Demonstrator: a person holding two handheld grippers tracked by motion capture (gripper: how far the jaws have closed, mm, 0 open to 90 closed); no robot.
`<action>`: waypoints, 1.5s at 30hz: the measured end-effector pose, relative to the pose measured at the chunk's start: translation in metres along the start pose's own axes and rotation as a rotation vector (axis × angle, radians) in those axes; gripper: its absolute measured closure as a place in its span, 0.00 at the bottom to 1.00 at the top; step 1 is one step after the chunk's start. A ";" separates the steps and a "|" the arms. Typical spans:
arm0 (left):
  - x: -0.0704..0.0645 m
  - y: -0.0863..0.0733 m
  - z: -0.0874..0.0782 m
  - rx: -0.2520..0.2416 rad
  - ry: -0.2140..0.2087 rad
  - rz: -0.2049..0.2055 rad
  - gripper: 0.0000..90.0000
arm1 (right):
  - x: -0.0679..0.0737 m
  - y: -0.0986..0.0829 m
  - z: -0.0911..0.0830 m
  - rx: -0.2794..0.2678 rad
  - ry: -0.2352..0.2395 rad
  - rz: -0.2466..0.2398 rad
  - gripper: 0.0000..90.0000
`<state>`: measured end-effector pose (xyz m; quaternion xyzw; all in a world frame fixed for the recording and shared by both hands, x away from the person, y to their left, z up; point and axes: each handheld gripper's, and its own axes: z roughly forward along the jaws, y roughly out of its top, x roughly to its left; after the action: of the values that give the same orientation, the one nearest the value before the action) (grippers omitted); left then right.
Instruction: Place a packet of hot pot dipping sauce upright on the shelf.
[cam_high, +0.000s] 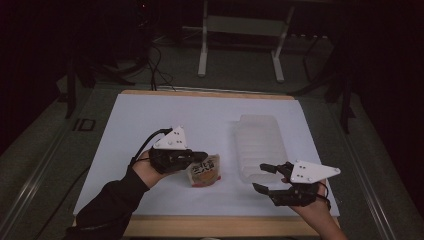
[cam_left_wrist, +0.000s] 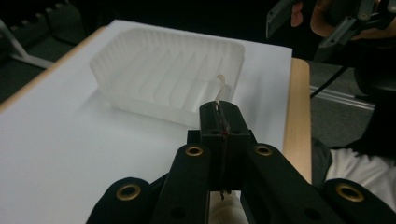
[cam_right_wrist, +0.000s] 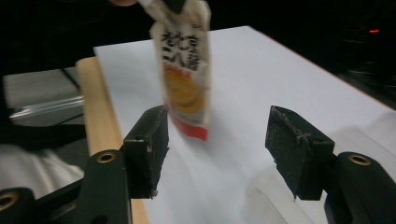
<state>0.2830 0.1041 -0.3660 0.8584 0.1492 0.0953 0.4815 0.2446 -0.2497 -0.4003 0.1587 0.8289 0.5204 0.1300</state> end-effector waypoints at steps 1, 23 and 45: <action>0.000 0.002 -0.001 -0.003 0.007 0.008 1.00 | -0.002 0.003 0.001 0.009 0.007 -0.003 0.44; -0.007 0.029 0.000 -0.015 -0.061 0.043 1.00 | -0.027 0.079 0.025 0.167 0.174 -0.130 0.45; -0.008 0.053 0.013 -0.029 -0.128 0.088 1.00 | -0.035 0.094 0.059 0.256 0.270 -0.176 0.76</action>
<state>0.2884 0.0643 -0.3275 0.8614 0.0789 0.0636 0.4978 0.3108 -0.1764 -0.3390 0.0297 0.9088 0.4142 0.0413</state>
